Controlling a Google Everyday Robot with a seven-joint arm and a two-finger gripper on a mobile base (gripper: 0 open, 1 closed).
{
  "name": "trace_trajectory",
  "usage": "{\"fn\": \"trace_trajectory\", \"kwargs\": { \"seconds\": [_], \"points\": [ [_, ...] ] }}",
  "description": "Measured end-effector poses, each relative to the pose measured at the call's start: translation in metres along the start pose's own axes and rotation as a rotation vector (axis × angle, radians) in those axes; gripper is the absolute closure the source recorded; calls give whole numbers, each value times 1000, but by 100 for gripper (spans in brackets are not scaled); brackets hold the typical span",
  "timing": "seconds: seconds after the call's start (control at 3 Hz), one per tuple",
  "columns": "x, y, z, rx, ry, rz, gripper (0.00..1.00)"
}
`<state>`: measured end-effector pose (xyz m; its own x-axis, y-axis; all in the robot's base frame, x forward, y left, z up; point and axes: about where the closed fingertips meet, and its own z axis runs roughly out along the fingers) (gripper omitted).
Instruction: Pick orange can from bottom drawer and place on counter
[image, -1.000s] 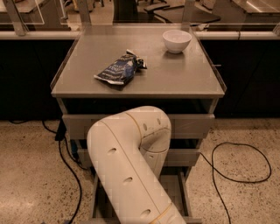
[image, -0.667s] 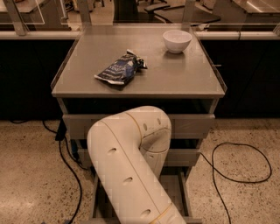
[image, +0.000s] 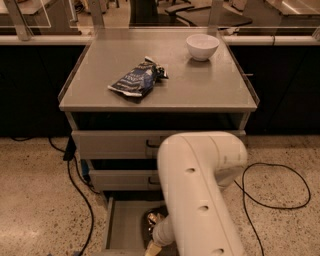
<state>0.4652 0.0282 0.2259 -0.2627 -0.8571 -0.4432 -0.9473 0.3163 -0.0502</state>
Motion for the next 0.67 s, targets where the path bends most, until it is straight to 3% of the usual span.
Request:
{"fn": "trace_trajectory", "kwargs": {
  "seconds": [0.33,0.67],
  "points": [
    [-43,1,17,-71,-155,-35,0],
    [-68,-19,10,-59,-220,-45,0]
  ]
}}
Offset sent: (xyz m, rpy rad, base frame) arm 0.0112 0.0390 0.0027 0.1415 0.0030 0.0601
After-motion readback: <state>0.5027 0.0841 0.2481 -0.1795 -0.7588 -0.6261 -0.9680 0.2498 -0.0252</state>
